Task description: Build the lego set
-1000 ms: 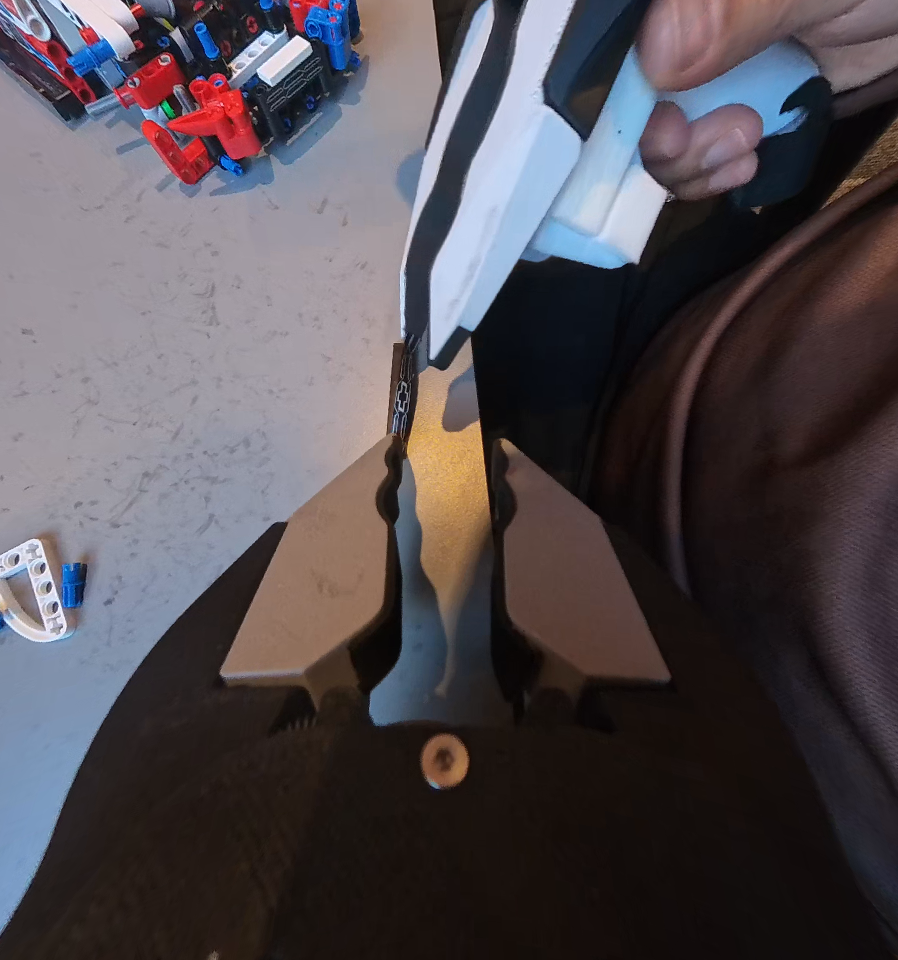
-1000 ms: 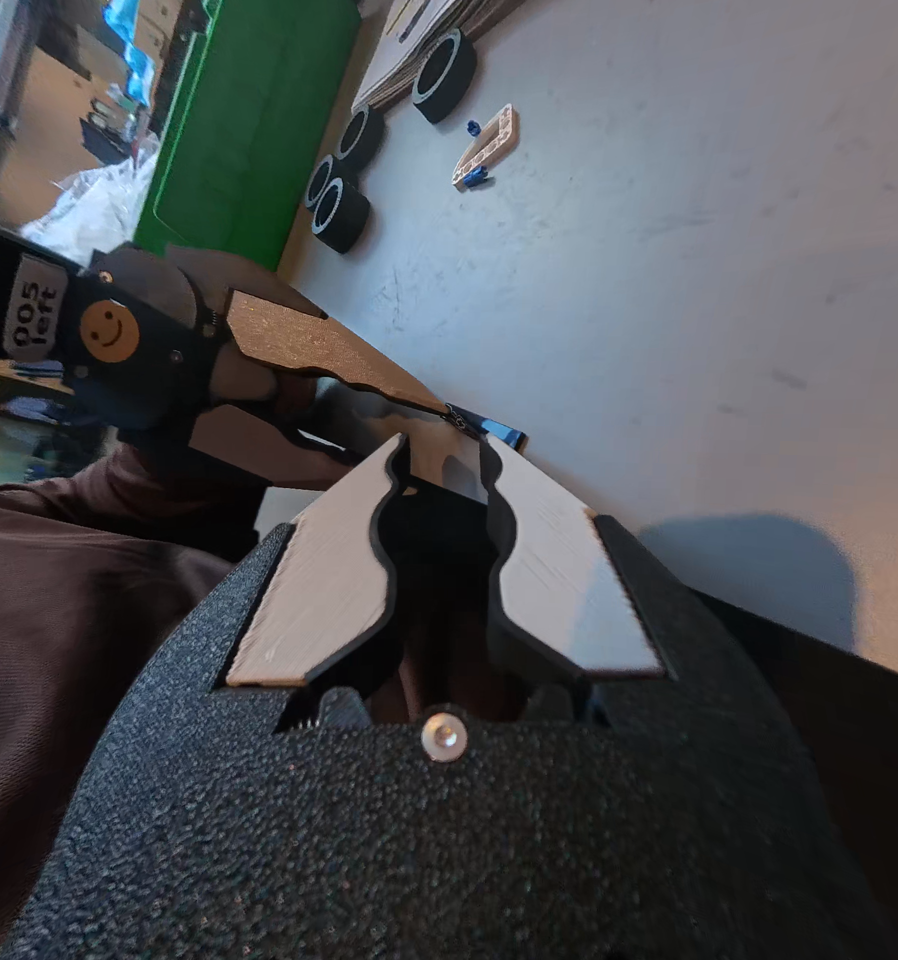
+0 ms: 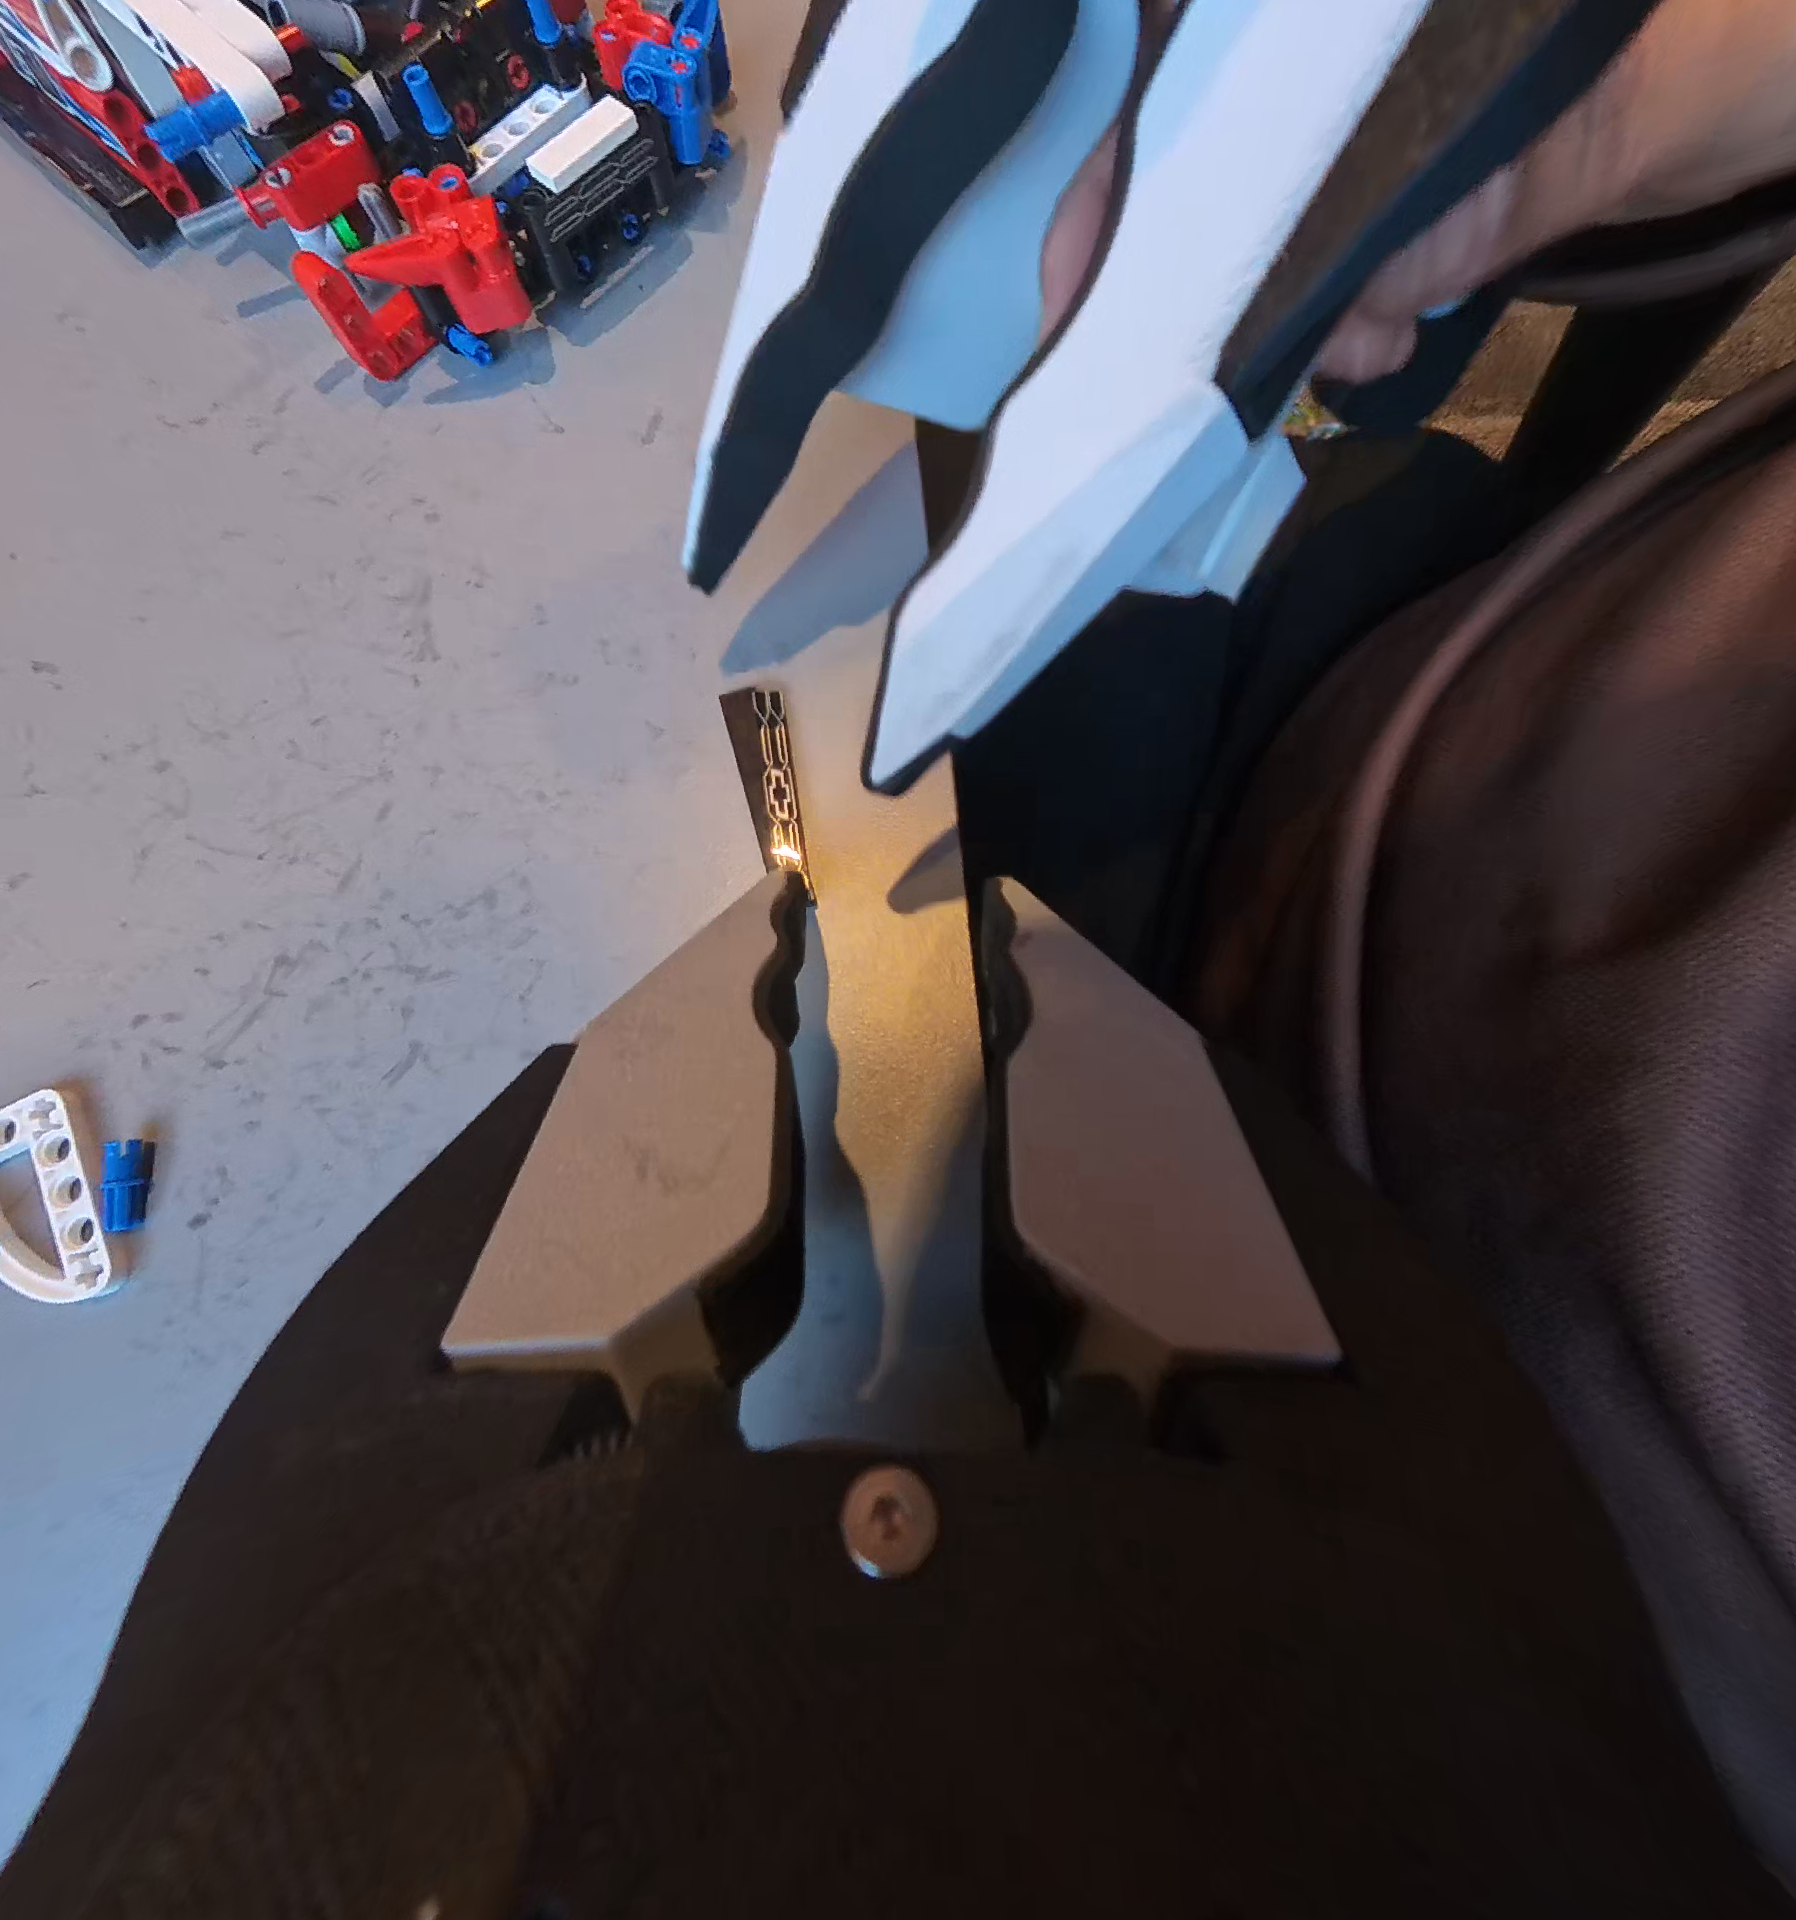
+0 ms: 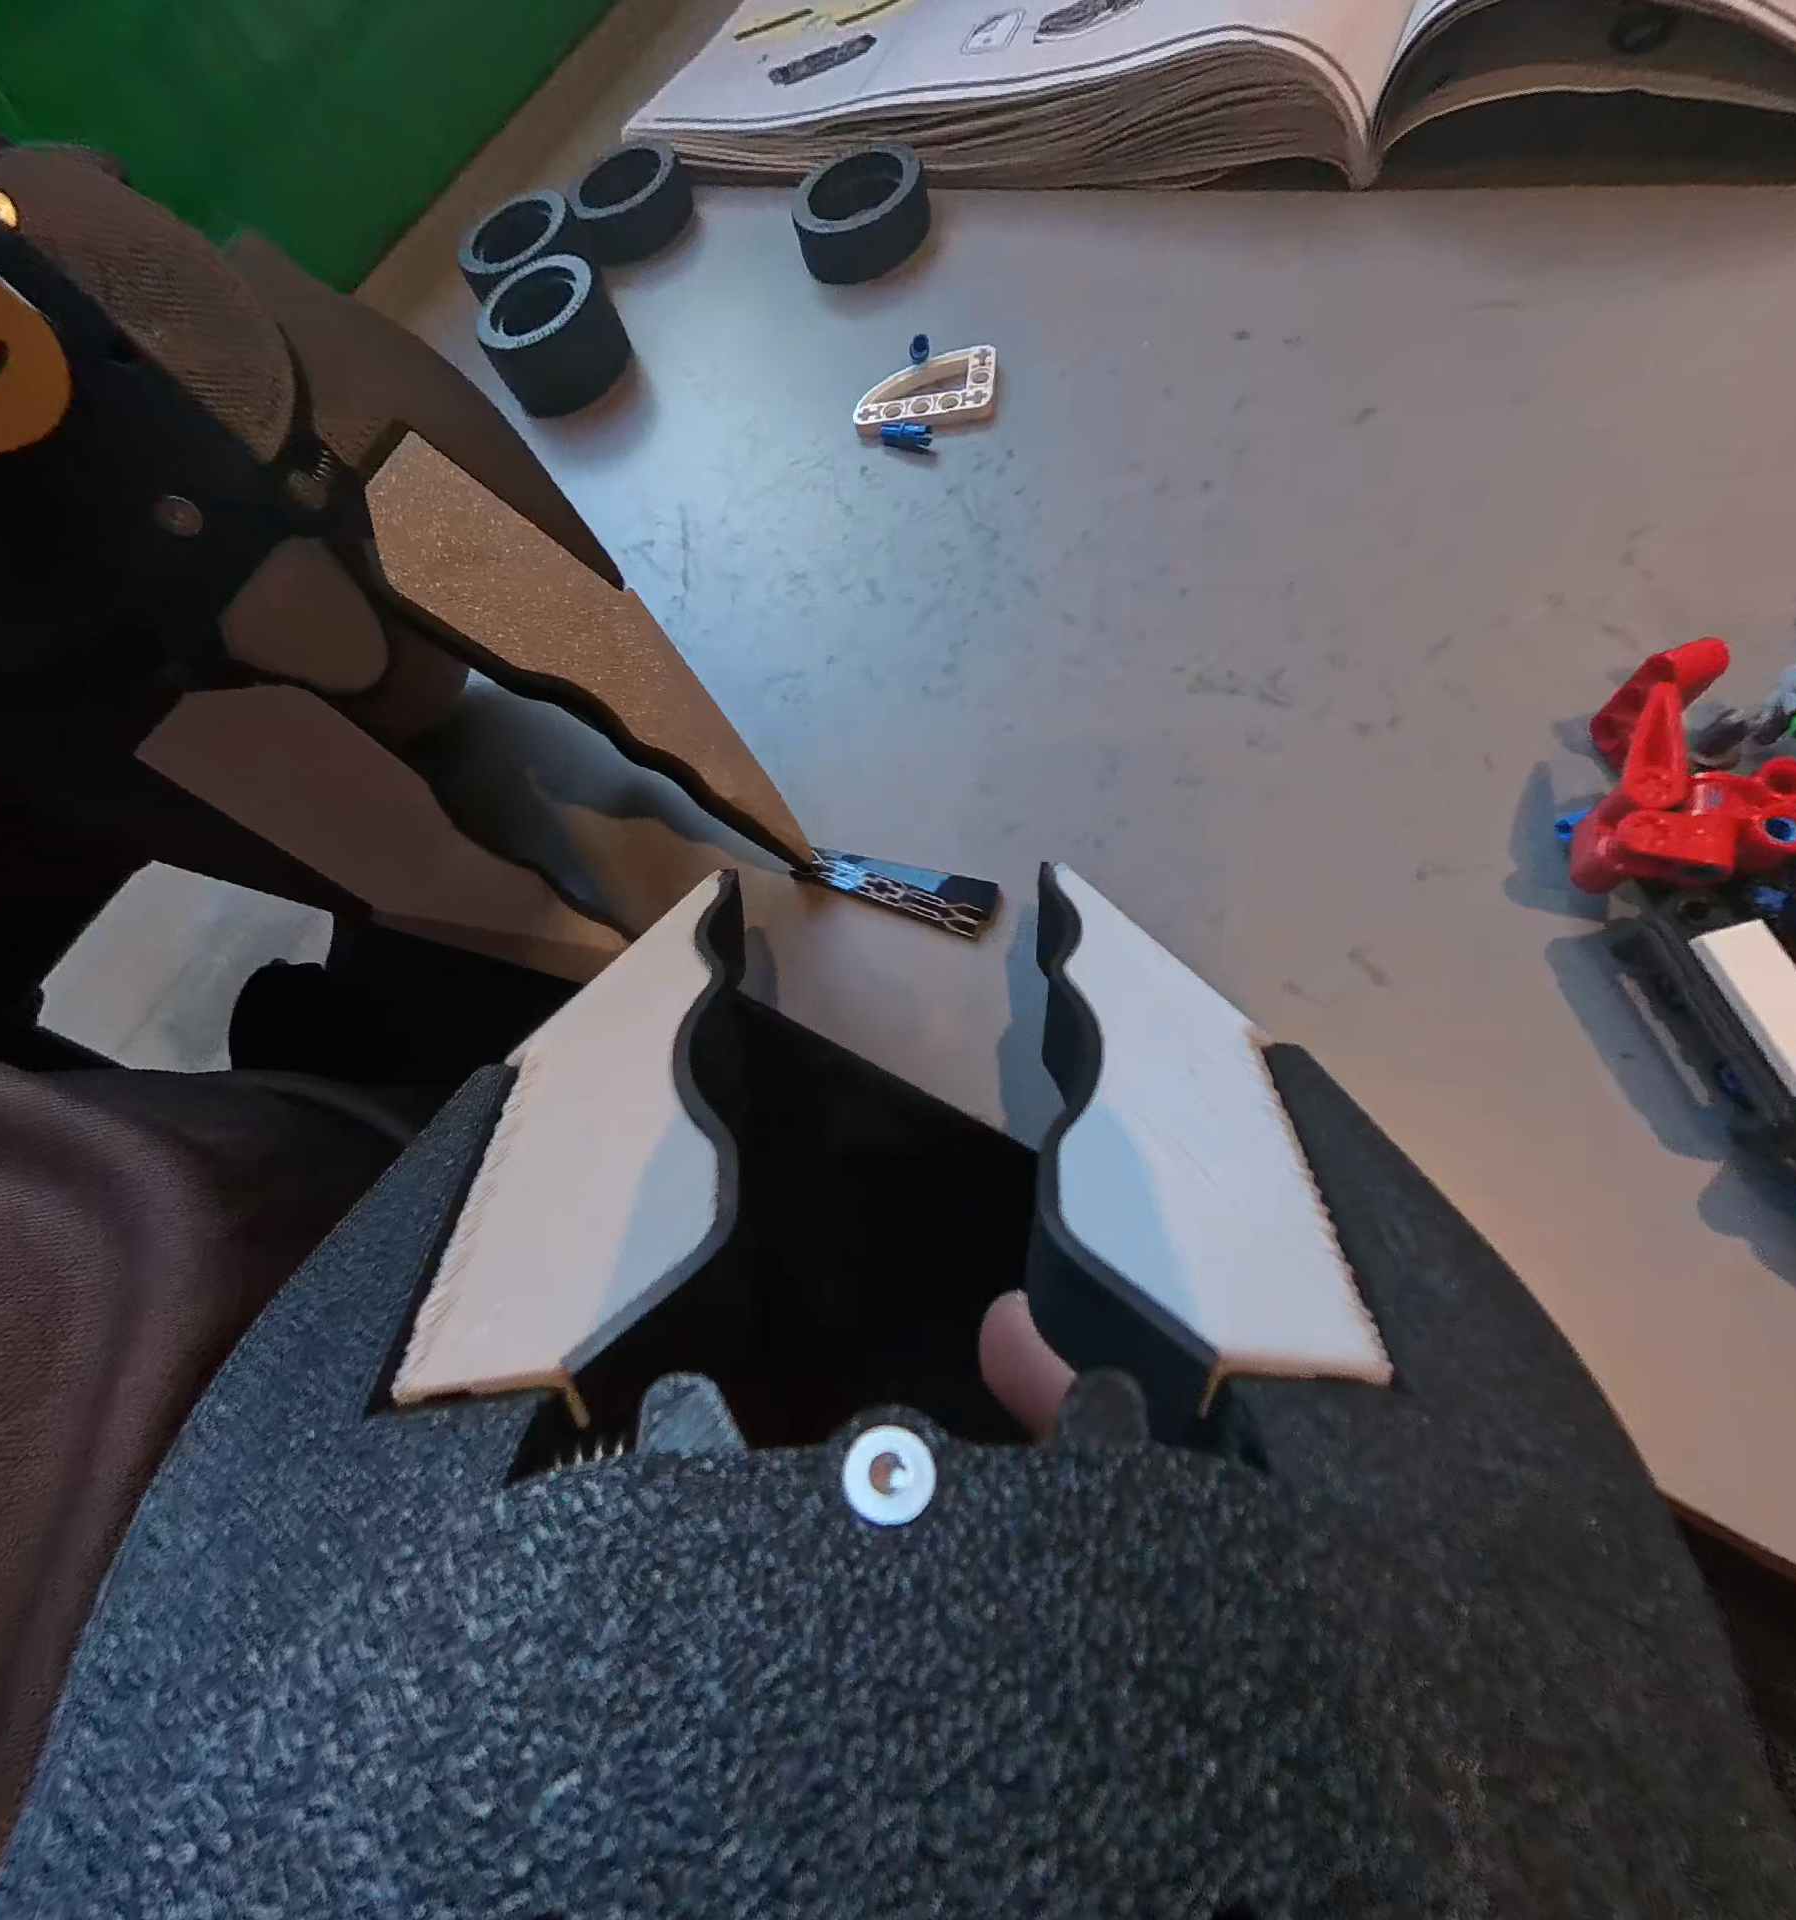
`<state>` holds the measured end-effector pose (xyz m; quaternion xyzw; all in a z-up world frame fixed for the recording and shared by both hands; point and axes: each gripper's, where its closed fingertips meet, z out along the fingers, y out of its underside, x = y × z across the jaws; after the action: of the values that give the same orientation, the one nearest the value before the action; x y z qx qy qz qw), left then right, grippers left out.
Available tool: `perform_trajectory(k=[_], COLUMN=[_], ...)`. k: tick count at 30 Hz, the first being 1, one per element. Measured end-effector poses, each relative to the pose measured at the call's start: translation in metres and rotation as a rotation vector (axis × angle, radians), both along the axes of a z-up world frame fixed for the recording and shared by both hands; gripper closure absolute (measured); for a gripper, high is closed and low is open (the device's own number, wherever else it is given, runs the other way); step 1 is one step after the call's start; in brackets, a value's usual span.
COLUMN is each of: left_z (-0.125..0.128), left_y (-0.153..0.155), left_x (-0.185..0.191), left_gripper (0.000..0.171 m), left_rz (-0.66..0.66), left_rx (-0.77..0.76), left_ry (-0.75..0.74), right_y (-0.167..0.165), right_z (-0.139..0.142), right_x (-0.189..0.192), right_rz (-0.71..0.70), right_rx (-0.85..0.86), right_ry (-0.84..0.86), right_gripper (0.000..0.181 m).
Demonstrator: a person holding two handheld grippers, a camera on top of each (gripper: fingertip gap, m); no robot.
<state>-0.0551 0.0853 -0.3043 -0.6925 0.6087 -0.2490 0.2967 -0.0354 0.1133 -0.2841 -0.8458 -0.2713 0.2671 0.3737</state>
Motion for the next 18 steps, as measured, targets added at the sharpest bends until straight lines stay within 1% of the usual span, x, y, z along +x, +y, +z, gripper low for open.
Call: perform_trajectory(k=[3,5,8,11,13,16,18], left_z=[0.000,0.004,0.019,0.031,0.023,0.002,-0.002], left_y=[0.002,0.003,0.008,0.023,0.027,0.024,0.024], left_x=[-0.002,-0.004,-0.004,-0.006,-0.004,-0.003,-0.001], left_gripper=[0.138,0.138,0.139,0.142,0.142,0.138,0.141], left_rz=[0.003,0.005,0.031,0.086,0.087,0.056,0.043], left_rx=[0.031,0.030,-0.010,-0.014,-0.032,-0.032,-0.004], left_ry=[0.013,-0.005,-0.079,-0.133,-0.092,0.028,0.048], right_y=[0.002,0.001,0.008,0.009,0.008,0.005,-0.001], right_z=[0.001,0.001,-0.001,-0.005,-0.012,-0.021,-0.021], right_x=[0.008,0.013,0.022,0.017,0.013,0.008,0.004], right_rz=[0.070,0.177,0.285,0.396,0.459,0.511,0.553], right_rx=[0.031,0.068,0.174,0.221,0.235,0.220,0.223], right_ry=[-0.013,-0.038,-0.158,-0.228,-0.266,-0.274,-0.252], right_gripper=[0.124,0.130,0.134,0.139,0.146,0.146,0.146])
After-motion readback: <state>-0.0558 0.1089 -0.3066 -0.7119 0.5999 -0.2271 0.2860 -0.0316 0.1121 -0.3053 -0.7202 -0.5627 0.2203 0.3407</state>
